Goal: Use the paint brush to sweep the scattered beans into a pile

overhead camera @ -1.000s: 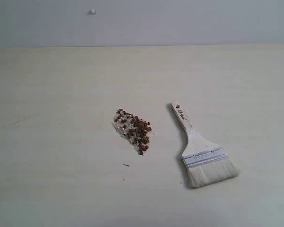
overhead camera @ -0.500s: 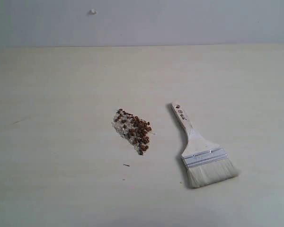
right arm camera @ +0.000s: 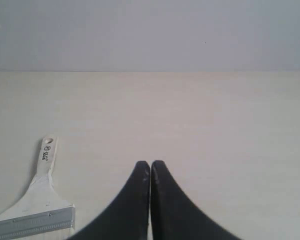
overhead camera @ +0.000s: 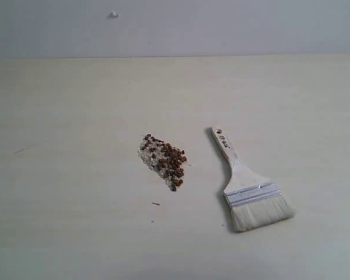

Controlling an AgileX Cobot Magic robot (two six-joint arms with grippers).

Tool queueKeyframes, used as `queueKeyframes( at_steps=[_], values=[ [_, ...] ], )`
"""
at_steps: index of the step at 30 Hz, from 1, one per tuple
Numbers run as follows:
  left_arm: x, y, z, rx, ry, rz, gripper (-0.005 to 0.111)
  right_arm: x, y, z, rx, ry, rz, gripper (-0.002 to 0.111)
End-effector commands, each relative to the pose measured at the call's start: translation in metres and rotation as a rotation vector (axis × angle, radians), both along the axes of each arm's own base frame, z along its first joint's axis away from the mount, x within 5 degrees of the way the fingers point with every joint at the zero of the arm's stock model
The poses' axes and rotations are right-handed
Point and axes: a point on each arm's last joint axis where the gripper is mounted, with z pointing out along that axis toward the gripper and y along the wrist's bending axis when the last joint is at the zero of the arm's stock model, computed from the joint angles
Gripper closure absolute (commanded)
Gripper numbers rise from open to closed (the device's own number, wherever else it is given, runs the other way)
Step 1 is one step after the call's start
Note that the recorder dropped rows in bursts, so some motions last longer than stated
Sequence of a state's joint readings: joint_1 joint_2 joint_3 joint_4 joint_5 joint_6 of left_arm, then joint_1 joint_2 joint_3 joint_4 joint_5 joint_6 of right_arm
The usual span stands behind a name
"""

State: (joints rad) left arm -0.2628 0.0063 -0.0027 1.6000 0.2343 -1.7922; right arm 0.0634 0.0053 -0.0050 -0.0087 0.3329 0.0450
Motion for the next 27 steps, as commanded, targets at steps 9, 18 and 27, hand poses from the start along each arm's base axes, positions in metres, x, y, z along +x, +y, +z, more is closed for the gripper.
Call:
queueKeyframes(
  at_steps=[9,18,27],
  values=[
    [-0.003,-0.016,-0.023,0.289,0.207,-0.191,0.107,0.000,0.000,-0.001,-0.003,-0.007,-0.003,0.108],
    [-0.005,-0.015,-0.031,0.273,0.304,-0.187,0.107,0.000,0.000,-0.001,-0.003,-0.007,-0.003,0.108],
    [-0.005,-0.014,-0.033,0.265,0.334,-0.168,0.107,0.000,0.000,-0.001,-0.003,-0.007,-0.003,0.108]
  ],
)
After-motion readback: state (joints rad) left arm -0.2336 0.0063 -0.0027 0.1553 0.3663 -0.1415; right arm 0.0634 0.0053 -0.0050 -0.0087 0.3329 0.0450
